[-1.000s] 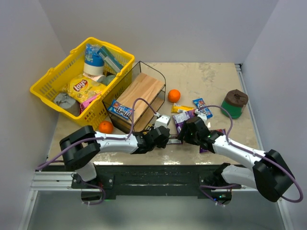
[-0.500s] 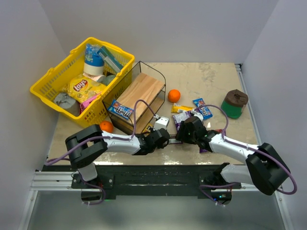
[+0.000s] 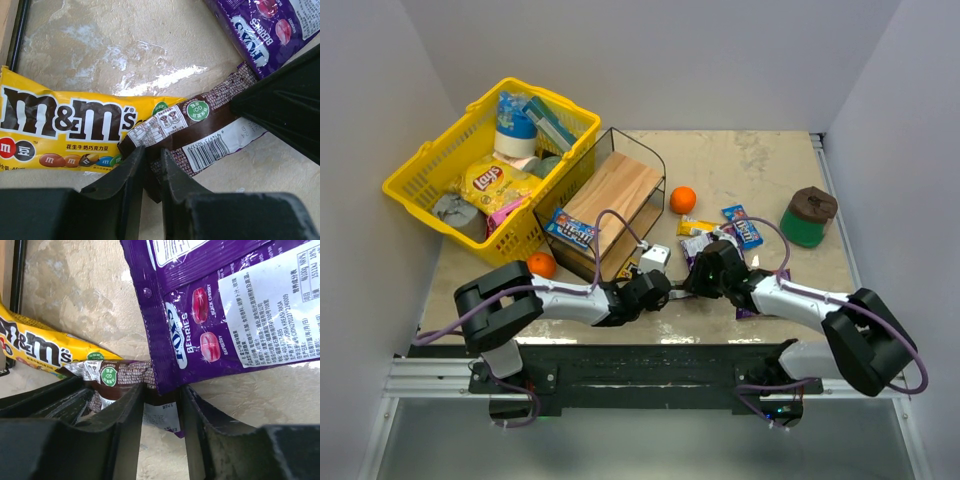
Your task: Place and organize the candy bags onto the shelf
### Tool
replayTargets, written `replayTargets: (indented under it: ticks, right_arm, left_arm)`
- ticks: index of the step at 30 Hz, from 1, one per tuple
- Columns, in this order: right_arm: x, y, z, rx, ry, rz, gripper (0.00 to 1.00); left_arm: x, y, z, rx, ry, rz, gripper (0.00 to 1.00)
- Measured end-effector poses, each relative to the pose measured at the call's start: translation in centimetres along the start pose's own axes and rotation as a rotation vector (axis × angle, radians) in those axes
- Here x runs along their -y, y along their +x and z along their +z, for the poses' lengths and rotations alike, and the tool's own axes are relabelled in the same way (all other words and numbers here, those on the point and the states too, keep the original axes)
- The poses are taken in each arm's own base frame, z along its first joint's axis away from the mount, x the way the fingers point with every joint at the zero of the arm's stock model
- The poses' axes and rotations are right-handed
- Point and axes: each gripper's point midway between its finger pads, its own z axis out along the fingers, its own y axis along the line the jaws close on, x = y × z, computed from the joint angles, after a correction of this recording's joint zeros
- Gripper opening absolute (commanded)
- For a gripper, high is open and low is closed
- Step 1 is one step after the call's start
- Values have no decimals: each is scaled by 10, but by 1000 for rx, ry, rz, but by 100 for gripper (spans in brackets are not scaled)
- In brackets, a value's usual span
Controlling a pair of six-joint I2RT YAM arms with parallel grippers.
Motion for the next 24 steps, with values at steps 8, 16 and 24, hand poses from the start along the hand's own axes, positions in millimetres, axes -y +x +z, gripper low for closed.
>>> replayTargets:
  ticks: [8,16,24]
  right_arm:
    - [-7,3,-6,-21,-32,26,17]
    - [-11,0,-29,-12,-61,27,0]
    - [-14,-18,-55,38,-37,28,0]
  left_arm:
    - [-6,2,-5,-3,-8,4,24]
    - [-20,6,-18,-34,-40,32,27]
    - [-9,-34,-47,38,20,51,44]
